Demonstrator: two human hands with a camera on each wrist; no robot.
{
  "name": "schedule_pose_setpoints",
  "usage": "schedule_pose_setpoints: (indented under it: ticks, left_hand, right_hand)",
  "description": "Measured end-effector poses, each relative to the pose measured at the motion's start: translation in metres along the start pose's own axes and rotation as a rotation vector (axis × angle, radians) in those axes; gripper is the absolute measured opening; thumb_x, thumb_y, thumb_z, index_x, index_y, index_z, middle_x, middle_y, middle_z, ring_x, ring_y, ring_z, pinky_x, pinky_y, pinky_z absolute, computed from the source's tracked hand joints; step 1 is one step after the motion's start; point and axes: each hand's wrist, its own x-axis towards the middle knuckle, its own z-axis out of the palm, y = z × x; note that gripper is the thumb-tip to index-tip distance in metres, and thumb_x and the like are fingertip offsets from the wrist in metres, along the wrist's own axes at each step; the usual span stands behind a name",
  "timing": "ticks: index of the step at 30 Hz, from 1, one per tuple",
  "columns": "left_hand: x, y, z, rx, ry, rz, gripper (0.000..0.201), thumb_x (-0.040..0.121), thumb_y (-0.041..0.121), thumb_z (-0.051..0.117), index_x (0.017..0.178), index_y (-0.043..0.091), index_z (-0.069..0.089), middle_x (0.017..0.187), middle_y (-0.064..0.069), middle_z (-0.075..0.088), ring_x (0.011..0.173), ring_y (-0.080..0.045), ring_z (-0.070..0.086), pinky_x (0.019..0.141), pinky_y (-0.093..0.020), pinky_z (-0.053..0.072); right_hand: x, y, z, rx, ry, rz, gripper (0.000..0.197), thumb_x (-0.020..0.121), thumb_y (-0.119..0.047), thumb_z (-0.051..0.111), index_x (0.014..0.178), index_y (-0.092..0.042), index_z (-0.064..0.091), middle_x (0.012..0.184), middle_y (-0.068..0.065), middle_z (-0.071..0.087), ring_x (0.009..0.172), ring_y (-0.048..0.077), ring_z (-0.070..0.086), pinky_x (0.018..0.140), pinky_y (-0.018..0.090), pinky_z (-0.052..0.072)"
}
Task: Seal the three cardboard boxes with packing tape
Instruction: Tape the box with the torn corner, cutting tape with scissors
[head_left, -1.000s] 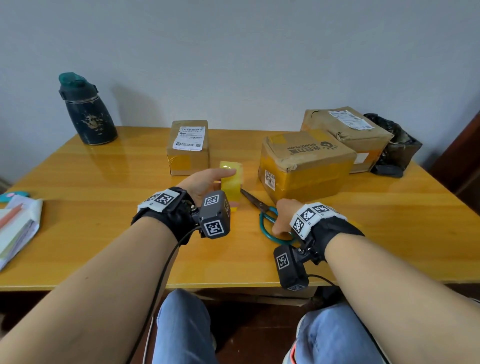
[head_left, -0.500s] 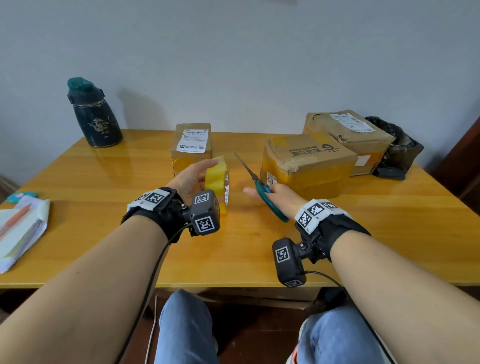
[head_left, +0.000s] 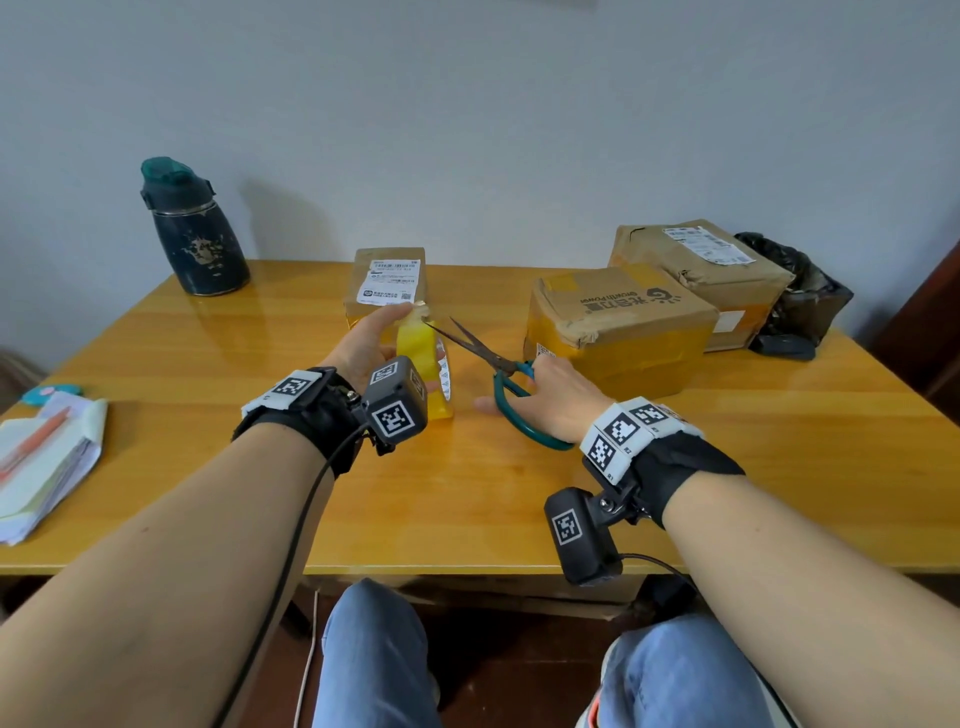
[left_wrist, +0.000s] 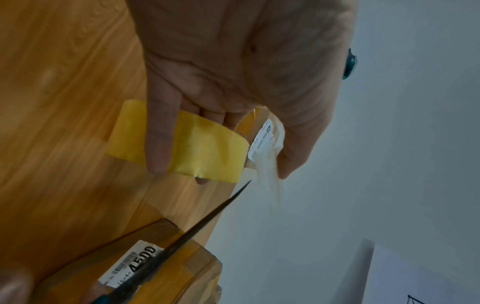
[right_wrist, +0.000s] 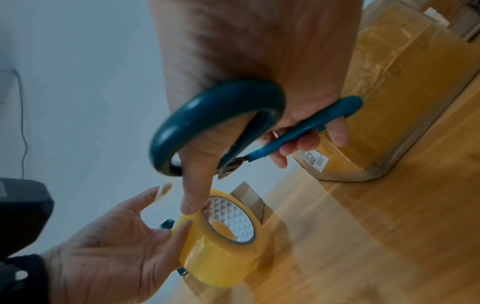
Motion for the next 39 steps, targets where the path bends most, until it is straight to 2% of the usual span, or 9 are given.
schedule_pose_setpoints:
  ticks: [4, 8, 10, 13, 18, 23, 28, 33, 39]
  left_hand:
    - [0.003, 0.0, -0.005, -0.037, -0.008, 0.01, 0.04, 0.088, 0.042, 0.062, 0.121, 0.02, 0.055, 0.09, -0.012, 0.072, 0.076, -0.027, 0.071, 0.061, -0.042, 0.06]
    - [0.003, 0.0, -0.002, 0.031, -0.017, 0.008, 0.035, 0.088, 0.04, 0.064, 0.116, 0.022, 0.055, 0.085, -0.012, 0.071, 0.079, -0.03, 0.067, 0.057, -0.042, 0.059]
    - [0.002, 0.0, 0.001, 0.08, -0.014, 0.003, 0.041, 0.085, 0.039, 0.067, 0.12, 0.025, 0.053, 0.089, -0.013, 0.072, 0.082, -0.032, 0.066, 0.057, -0.042, 0.059]
    - [-0.001, 0.0, 0.001, 0.142, -0.027, -0.02, 0.05, 0.08, 0.041, 0.072, 0.122, 0.02, 0.055, 0.114, -0.013, 0.066, 0.087, -0.033, 0.067, 0.062, -0.041, 0.059]
    - [-0.003, -0.005, -0.008, 0.232, -0.07, -0.015, 0.063, 0.072, 0.04, 0.078, 0.124, 0.01, 0.059, 0.12, -0.016, 0.066, 0.096, -0.029, 0.066, 0.069, -0.038, 0.059]
    - [-0.006, -0.011, -0.008, 0.236, -0.128, -0.02, 0.065, 0.063, 0.033, 0.082, 0.122, 0.013, 0.063, 0.122, -0.015, 0.066, 0.097, -0.028, 0.066, 0.067, -0.035, 0.058]
    - [-0.005, -0.015, -0.006, 0.212, -0.161, -0.005, 0.058, 0.07, 0.025, 0.078, 0.124, 0.012, 0.061, 0.12, -0.014, 0.067, 0.11, -0.029, 0.064, 0.069, -0.034, 0.059]
    - [-0.007, -0.015, -0.002, 0.227, -0.178, -0.011, 0.03, 0.083, 0.021, 0.069, 0.111, 0.012, 0.064, 0.116, -0.014, 0.067, 0.093, -0.023, 0.066, 0.065, -0.031, 0.059]
    - [-0.007, -0.018, 0.008, 0.201, -0.183, -0.015, 0.019, 0.088, 0.015, 0.064, 0.105, 0.008, 0.065, 0.099, -0.011, 0.072, 0.077, -0.019, 0.071, 0.057, -0.028, 0.058]
  right_hand:
    - [-0.005, -0.003, -0.003, -0.012, 0.025, -0.009, 0.095, 0.064, -0.08, 0.061, 0.119, -0.005, 0.046, 0.109, 0.006, 0.051, 0.072, 0.018, 0.055, 0.06, 0.031, 0.048]
    - [-0.009, -0.007, -0.005, -0.162, 0.028, -0.026, 0.092, 0.066, -0.08, 0.059, 0.121, -0.008, 0.043, 0.12, 0.008, 0.045, 0.101, 0.025, 0.05, 0.075, 0.034, 0.046]
    - [-0.012, -0.011, -0.005, -0.248, 0.062, -0.051, 0.088, 0.065, -0.083, 0.056, 0.111, -0.009, 0.044, 0.113, 0.007, 0.045, 0.096, 0.024, 0.048, 0.073, 0.033, 0.042]
    - [-0.013, -0.015, -0.006, -0.354, 0.149, -0.066, 0.085, 0.067, -0.083, 0.052, 0.106, -0.009, 0.044, 0.107, 0.008, 0.045, 0.093, 0.025, 0.046, 0.074, 0.034, 0.04]
    - [-0.012, -0.018, -0.006, -0.462, 0.215, -0.097, 0.082, 0.071, -0.081, 0.051, 0.107, -0.008, 0.044, 0.109, 0.01, 0.046, 0.09, 0.025, 0.043, 0.075, 0.034, 0.039]
    - [-0.012, -0.02, -0.004, -0.504, 0.256, -0.125, 0.077, 0.076, -0.075, 0.051, 0.113, -0.007, 0.044, 0.113, 0.011, 0.047, 0.098, 0.027, 0.047, 0.076, 0.033, 0.037]
    - [-0.013, -0.013, -0.006, -0.504, 0.289, -0.1, 0.085, 0.072, -0.081, 0.049, 0.114, -0.007, 0.045, 0.115, 0.011, 0.048, 0.102, 0.028, 0.048, 0.078, 0.034, 0.038]
    - [-0.014, -0.007, -0.011, -0.499, 0.295, -0.075, 0.089, 0.07, -0.083, 0.049, 0.116, -0.007, 0.046, 0.116, 0.012, 0.049, 0.104, 0.028, 0.049, 0.085, 0.036, 0.042]
    - [-0.013, -0.007, -0.01, -0.492, 0.299, -0.088, 0.083, 0.074, -0.079, 0.05, 0.115, -0.007, 0.045, 0.116, 0.012, 0.048, 0.104, 0.028, 0.048, 0.086, 0.036, 0.042]
